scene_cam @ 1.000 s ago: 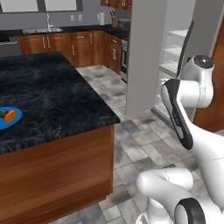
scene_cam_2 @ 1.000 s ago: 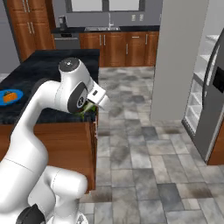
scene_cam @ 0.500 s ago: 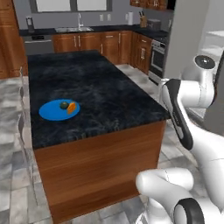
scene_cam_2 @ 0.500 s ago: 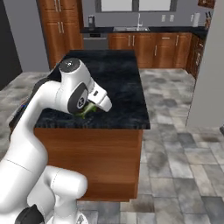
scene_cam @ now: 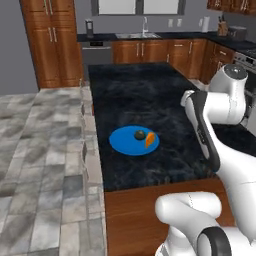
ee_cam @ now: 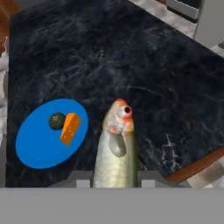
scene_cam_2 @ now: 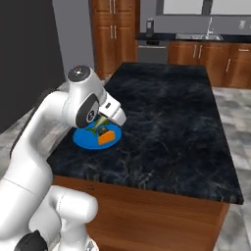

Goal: Take the cheese, fish, and squash from the fridge and place them on the plate on the dining counter to create an appetizer plate.

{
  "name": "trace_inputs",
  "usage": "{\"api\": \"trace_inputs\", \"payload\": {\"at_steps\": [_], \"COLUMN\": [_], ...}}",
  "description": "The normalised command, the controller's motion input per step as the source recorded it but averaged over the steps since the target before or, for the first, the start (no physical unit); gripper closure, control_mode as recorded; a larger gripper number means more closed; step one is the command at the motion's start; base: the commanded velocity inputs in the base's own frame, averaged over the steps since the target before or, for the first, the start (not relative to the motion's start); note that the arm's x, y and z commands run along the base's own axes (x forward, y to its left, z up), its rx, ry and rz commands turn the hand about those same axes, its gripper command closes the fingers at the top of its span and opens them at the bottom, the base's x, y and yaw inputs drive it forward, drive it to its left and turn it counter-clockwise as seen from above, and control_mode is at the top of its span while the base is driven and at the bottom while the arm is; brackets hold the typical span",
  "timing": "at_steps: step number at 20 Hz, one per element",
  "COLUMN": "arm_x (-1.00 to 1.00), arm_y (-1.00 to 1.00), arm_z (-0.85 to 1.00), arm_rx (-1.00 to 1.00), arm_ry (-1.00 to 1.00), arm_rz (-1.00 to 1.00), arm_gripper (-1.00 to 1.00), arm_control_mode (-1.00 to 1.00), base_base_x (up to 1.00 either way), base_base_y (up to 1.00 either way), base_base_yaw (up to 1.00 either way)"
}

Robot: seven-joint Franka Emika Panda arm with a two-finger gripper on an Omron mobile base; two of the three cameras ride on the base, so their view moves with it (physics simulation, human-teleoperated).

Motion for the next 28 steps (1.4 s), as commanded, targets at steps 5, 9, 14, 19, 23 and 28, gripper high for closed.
{"api": "trace_inputs", "payload": {"at_steps": [5,9,14,19,23,28], "arm_x": [0.0,0.0,0.01,0.56,0.78,0.84], "arm_y": [0.0,0.0,0.15,0.25,0.58,0.54], "arm_z": [0.0,0.0,-0.38,-0.68,-0.65,-0.39], "arm_rx": [0.0,0.0,-0.13,-0.17,-0.22,-0.21], "arm_ry": [0.0,0.0,0.0,0.09,0.15,0.18], "arm_rz": [0.0,0.0,0.4,0.22,0.11,0.03], "arm_gripper": [1.0,1.0,1.0,1.0,1.0,1.0], "arm_control_mode": [1.0,1.0,-1.0,-1.0,-1.0,-1.0], "base_base_x": [0.32,0.0,0.0,0.0,0.0,0.0], "base_base_y": [0.07,0.0,0.0,0.0,0.0,0.0], "base_base_yaw": [0.39,0.42,0.0,0.0,0.0,0.0]}}
